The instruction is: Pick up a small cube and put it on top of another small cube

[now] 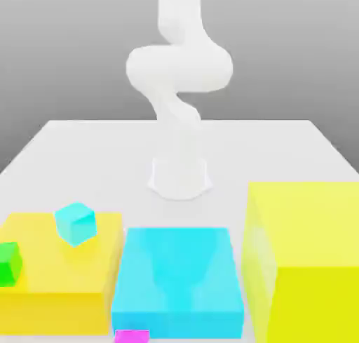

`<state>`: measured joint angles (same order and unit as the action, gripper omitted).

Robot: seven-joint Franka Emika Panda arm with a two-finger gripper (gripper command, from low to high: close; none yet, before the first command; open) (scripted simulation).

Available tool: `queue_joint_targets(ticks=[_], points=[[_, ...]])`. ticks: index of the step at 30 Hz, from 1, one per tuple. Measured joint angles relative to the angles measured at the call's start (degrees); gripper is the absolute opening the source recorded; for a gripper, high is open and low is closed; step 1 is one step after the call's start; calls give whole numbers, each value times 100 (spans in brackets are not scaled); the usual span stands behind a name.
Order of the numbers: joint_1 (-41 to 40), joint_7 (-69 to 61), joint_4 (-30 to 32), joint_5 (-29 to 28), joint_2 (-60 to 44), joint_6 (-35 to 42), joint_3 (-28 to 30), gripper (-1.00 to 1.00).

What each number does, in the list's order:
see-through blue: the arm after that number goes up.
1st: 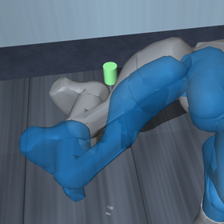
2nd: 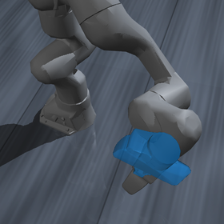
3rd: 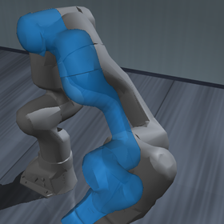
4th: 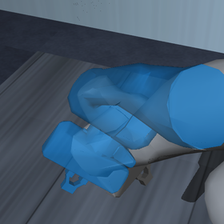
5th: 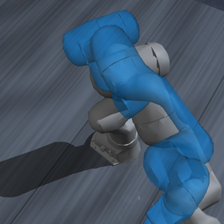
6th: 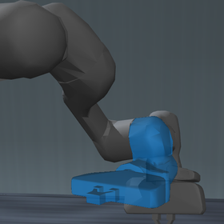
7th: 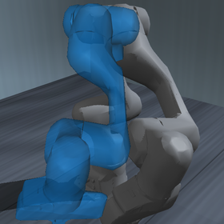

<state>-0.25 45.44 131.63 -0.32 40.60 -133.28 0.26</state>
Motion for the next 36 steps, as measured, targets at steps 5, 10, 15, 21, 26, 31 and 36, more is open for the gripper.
queue_joint_targets(ticks=[5, 10, 15, 21, 26, 31, 36], points=[[-49, -93, -32, -51, -1073, -305, 67, 0], [-83, -205, -63, -71, -2112, -603, 157, 0], [-116, -351, -94, -40, -3151, -899, 254, 0], [-235, -576, -130, 64, -4398, -1257, 307, 0], [-354, -774, -162, 168, -5438, -1553, 283, 0], [-468, -931, -255, 270, -6477, -2020, 234, 0], [-498, -969, -365, 318, -7034, -2442, 197, -100]])
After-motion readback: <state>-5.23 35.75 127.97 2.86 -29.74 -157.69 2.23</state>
